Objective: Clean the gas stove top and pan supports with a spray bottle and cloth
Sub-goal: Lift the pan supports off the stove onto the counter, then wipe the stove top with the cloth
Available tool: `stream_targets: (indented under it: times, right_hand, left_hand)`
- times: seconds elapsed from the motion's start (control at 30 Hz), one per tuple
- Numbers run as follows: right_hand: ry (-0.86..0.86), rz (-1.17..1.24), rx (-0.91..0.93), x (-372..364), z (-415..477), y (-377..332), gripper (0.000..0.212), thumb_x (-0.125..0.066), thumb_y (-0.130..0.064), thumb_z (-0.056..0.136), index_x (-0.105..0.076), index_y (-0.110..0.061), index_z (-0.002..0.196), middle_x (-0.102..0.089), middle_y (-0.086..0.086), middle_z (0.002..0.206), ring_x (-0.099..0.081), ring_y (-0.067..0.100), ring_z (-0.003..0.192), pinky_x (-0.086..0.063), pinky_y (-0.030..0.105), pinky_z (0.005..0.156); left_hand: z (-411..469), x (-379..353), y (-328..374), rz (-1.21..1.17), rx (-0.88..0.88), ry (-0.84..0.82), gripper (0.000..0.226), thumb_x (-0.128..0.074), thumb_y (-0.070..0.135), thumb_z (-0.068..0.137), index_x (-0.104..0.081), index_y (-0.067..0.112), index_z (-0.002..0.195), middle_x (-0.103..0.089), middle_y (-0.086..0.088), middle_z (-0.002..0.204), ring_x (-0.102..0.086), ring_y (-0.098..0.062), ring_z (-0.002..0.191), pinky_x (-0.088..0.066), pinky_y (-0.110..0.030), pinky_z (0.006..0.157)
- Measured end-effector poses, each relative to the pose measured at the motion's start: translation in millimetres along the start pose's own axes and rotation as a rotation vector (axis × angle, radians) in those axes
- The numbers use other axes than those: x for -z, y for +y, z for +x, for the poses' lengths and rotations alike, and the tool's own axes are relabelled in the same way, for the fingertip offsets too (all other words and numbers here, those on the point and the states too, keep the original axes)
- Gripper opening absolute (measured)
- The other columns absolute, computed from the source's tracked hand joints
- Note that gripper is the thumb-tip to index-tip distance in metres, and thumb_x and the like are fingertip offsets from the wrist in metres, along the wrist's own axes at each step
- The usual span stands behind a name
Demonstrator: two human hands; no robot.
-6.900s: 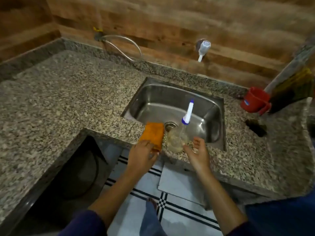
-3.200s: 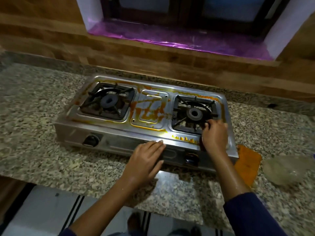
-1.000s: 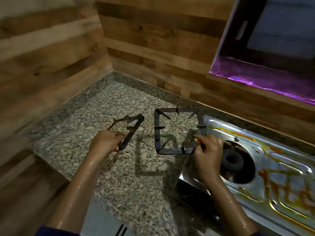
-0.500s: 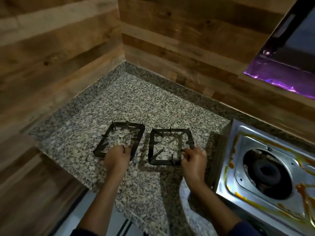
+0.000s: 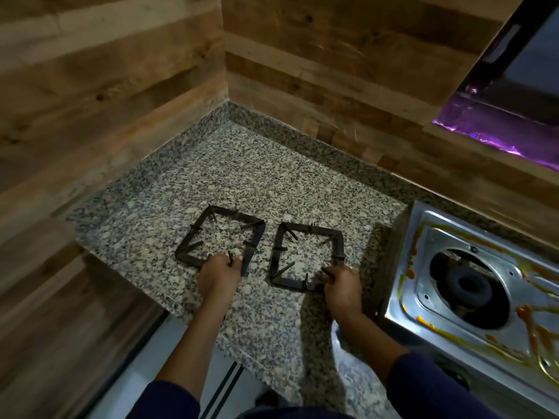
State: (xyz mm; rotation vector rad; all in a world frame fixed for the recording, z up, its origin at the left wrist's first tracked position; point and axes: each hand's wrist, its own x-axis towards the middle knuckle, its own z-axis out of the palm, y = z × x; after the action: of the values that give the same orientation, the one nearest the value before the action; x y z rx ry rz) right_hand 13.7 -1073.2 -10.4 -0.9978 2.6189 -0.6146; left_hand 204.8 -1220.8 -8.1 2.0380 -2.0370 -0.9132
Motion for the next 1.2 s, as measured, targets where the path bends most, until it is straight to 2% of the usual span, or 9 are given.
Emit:
stream_targets:
  times: [0.07,0.13,0.23,0.3,0.5,0.73,0.93,1.0,1.2]
  right_hand:
    - [-0.045,-0.005,0.001,7.6,-1.4,-0.3,0.03,-0.052,0.001,0.083,-0.075,-0.008,0.101,-0.069,0.015,0.108,-0.063,0.031,0.1,-0.051,0.031,0.087]
    - [-0.063,0.009,0.018,17.2,-4.0,-4.3,0.022,-0.055,-0.001,0.082,-0.072,-0.006,0.095,-0.069,0.016,0.103,-0.064,0.032,0.097,-0.048,0.029,0.077]
    - [-0.034,0.101,0.106,40.4,-12.0,-9.3,0.035,-0.057,-0.003,0.084,-0.068,-0.006,0.117,-0.066,0.015,0.117,-0.062,0.029,0.106,-0.047,0.028,0.083]
    - [0.031,0.227,0.161,62.0,-20.7,-10.7,0.04,-0.056,-0.003,0.087,-0.065,-0.01,0.126,-0.065,0.01,0.12,-0.062,0.024,0.107,-0.049,0.029,0.09]
    - [0.331,0.487,0.203,151.6,-64.3,51.9,0.024,-0.061,-0.006,0.091,-0.072,-0.013,0.112,-0.068,-0.003,0.101,-0.063,0.001,0.088,-0.046,0.009,0.077]
    - [0.735,0.447,-0.059,258.5,-145.5,252.7,0.024,-0.062,0.0,0.09,-0.072,-0.015,0.106,-0.07,-0.005,0.099,-0.065,-0.001,0.09,-0.048,0.012,0.076]
    - [0.998,0.471,-0.371,312.0,-241.8,431.4,0.026,-0.059,-0.002,0.093,-0.069,-0.021,0.106,-0.071,0.001,0.102,-0.067,0.015,0.097,-0.05,0.02,0.083]
    - [1.025,0.474,-0.476,317.3,-265.7,471.9,0.025,-0.057,-0.004,0.094,-0.068,-0.022,0.106,-0.07,-0.001,0.101,-0.066,0.013,0.095,-0.05,0.016,0.082]
    - [0.796,0.35,-0.691,309.6,-282.7,595.1,0.025,-0.062,-0.015,0.092,-0.066,-0.013,0.117,-0.067,0.007,0.11,-0.064,0.026,0.099,-0.055,0.043,0.086]
  left_hand:
    - [-8.6,5.1,2.0,0.027,0.019,-0.014,0.041,-0.055,0.045,0.095,-0.066,0.014,0.07,-0.066,-0.004,0.064,-0.061,-0.023,0.057,-0.048,-0.03,0.053]
    - [-18.8,10.2,7.6,0.084,0.044,-0.008,0.034,-0.059,0.045,0.092,-0.064,0.012,0.086,-0.065,-0.005,0.072,-0.061,-0.025,0.064,-0.048,-0.032,0.057]
    - [-45.2,12.8,27.4,0.062,-0.021,0.048,0.047,-0.062,0.044,0.091,-0.053,0.012,0.125,-0.07,-0.006,0.094,-0.066,-0.031,0.084,-0.046,-0.034,0.064]
    - [-63.2,10.3,45.6,-0.036,-0.166,0.084,0.051,-0.061,0.04,0.091,-0.049,0.016,0.135,-0.071,-0.001,0.095,-0.066,-0.026,0.083,-0.049,-0.033,0.065]
    - [-140.0,-29.0,140.6,-0.213,-0.631,0.007,0.027,-0.06,0.03,0.093,-0.062,0.025,0.12,-0.059,0.011,0.082,-0.053,-0.008,0.064,-0.041,-0.026,0.055]
    - [-306.6,-145.9,245.0,-0.311,-1.311,-0.255,0.013,-0.063,0.025,0.086,-0.068,0.022,0.097,-0.067,0.005,0.085,-0.062,-0.019,0.081,-0.047,-0.032,0.071]
    - [-453.5,-261.6,278.3,-0.212,-1.789,-0.454,0.021,-0.056,0.028,0.091,-0.066,0.018,0.106,-0.067,-0.001,0.098,-0.059,-0.025,0.092,-0.045,-0.037,0.077]
    - [-476.2,-289.0,278.0,-0.156,-1.945,-0.461,0.022,-0.057,0.026,0.091,-0.066,0.016,0.108,-0.067,-0.002,0.102,-0.058,-0.024,0.093,-0.045,-0.035,0.078]
    - [-493.4,-343.1,265.8,-0.135,-2.04,-0.23,0.03,-0.073,0.015,0.084,-0.072,0.008,0.113,-0.071,-0.007,0.116,-0.06,-0.025,0.109,-0.049,-0.038,0.092]
